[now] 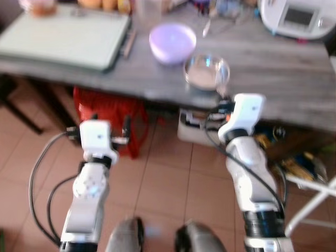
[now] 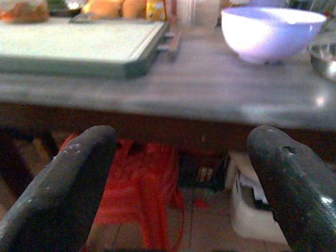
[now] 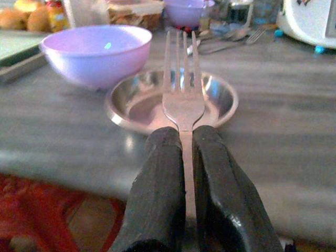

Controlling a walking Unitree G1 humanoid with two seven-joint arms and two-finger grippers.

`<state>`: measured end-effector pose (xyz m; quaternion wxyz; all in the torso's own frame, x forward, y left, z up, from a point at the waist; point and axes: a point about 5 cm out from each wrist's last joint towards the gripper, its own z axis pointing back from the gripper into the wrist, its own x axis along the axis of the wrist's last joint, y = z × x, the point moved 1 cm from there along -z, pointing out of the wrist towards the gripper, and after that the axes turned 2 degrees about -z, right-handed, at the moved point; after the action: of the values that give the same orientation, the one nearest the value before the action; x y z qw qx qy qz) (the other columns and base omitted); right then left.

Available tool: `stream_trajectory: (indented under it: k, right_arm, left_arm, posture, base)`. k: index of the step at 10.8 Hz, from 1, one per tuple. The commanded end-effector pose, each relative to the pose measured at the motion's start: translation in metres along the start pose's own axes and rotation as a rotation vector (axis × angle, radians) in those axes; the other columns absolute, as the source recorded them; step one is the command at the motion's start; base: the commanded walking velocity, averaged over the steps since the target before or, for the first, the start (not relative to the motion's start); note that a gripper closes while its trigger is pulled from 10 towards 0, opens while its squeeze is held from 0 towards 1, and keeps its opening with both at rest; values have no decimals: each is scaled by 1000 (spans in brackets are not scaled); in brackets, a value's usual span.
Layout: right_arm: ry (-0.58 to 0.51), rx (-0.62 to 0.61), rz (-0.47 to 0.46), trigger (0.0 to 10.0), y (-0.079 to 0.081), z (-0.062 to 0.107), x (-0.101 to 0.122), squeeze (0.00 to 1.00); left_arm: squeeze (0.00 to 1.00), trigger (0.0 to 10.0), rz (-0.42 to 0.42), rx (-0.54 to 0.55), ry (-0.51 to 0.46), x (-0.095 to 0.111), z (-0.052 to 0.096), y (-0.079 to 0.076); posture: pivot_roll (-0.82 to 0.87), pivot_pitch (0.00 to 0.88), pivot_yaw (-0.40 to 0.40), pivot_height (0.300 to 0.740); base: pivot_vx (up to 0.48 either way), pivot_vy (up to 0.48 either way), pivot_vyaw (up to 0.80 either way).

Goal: Setting the table

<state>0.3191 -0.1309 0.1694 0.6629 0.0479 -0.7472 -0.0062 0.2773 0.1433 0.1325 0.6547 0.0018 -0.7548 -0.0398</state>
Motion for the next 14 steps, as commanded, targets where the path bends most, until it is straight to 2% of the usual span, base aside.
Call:
stream_trajectory:
  k: [1, 3, 6, 8, 12, 14]
  right_arm:
    - [-6, -31, 10, 10000, -12, 2, 1, 0]
    - [-18, -26, -3, 10000, -10, 1, 4, 0]
    - [-26, -14, 7, 10000, -9, 0, 5, 0]
    - [-27, -11, 6, 10000, -8, 0, 5, 0]
    - [-22, -23, -4, 10000, -11, 0, 4, 0]
    - [-20, -32, -5, 10000, -12, 1, 4, 0]
  left_arm:
    - [0, 10000, 16, -27, -10, 2, 0, -8]
    - [0, 10000, 24, -38, -13, 3, 0, -9]
    - [0, 10000, 42, -31, -9, 3, 6, -4]
    - [0, 10000, 19, -36, -4, 3, 8, -3]
    - [0, 10000, 29, -92, -7, 4, 11, -6]
    - [0, 10000, 40, -116, -14, 6, 12, -10]
  posture:
    - [-18, 204, -40, 740]
    - [-18, 201, -40, 740]
    - [-16, 199, -42, 740]
    - [-10, 198, -43, 740]
    - [-12, 209, -34, 740]
    - [-15, 212, -33, 740]
  base:
    - [371, 0, -800]
    - [356, 0, 0]
    - [0, 0, 0]
    - [0, 0, -800]
    - [0, 0, -122]
    - [304, 0, 0]
